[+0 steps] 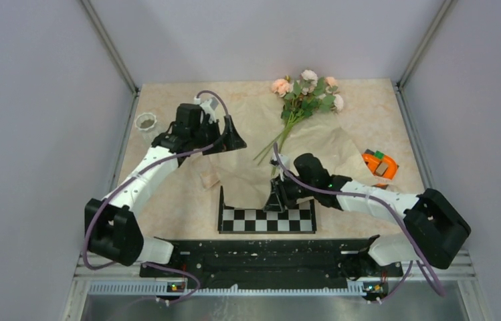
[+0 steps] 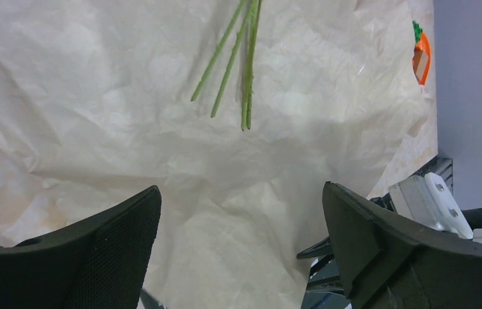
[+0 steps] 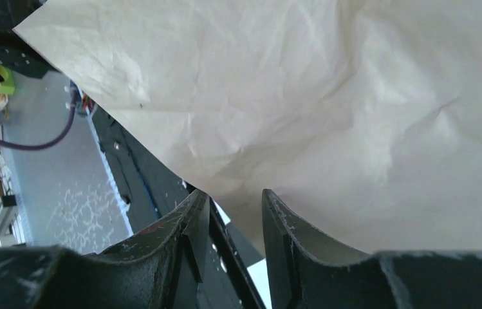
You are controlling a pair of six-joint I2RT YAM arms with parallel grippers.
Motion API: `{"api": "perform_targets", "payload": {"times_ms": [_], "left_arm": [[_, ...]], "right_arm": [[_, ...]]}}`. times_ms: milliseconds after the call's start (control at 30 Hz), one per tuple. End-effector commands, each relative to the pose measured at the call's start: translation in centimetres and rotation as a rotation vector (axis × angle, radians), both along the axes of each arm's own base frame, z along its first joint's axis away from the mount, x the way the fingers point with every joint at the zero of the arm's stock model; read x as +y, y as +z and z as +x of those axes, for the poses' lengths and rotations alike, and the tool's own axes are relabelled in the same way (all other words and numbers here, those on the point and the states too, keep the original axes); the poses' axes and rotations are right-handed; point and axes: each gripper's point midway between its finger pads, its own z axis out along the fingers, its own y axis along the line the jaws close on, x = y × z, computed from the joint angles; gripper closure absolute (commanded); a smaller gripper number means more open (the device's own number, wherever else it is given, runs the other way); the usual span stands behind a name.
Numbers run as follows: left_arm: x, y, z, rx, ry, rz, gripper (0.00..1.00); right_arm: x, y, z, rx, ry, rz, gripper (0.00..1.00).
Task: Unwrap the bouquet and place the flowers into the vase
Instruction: Unfold the wrapping paper at the center of the board.
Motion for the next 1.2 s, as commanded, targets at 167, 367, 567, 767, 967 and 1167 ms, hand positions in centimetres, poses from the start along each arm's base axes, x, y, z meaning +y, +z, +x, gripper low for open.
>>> {"api": "perform_targets", "payload": {"times_ms": [167,367,567,767,967,1167], "left_arm": [[-5.0,-4.4,-3.6,0.07,-0.068,-0.018,0.01],[-5.5,-7.3,-7.1,0.127,-0.062,-0.04,0.01],[-5.8,-8.0,-9.6,0.155,-0.076,-0.08,0.01],[-5.3,-8.3,-10.7,0.159,-0.067,-0.079,0.01],[-4.8,-9.7,-11.8,0.198,-0.062,-0.071,0.01],[-4.0,-10.6,-12.6,0.215,-0.067,-0.033,0.01]], "right_arm": [[-1.1,-0.6,-2.6,0.021,0.007,0.008,0.62],[-1.3,0.4,-3.4,0.028,0.0,0.027,0.57],[-0.8,4.3,-2.0,-0.034,-0.077,0.115,0.39],[-1.5,3.4,1.4,-0.04,-0.301,0.069,0.45],[-2.6,0.7,2.3,0.006,-0.411,-0.013,0.45],[-4.4,-2.5,1.6,0.069,-0.467,-0.124,0.4]]}}
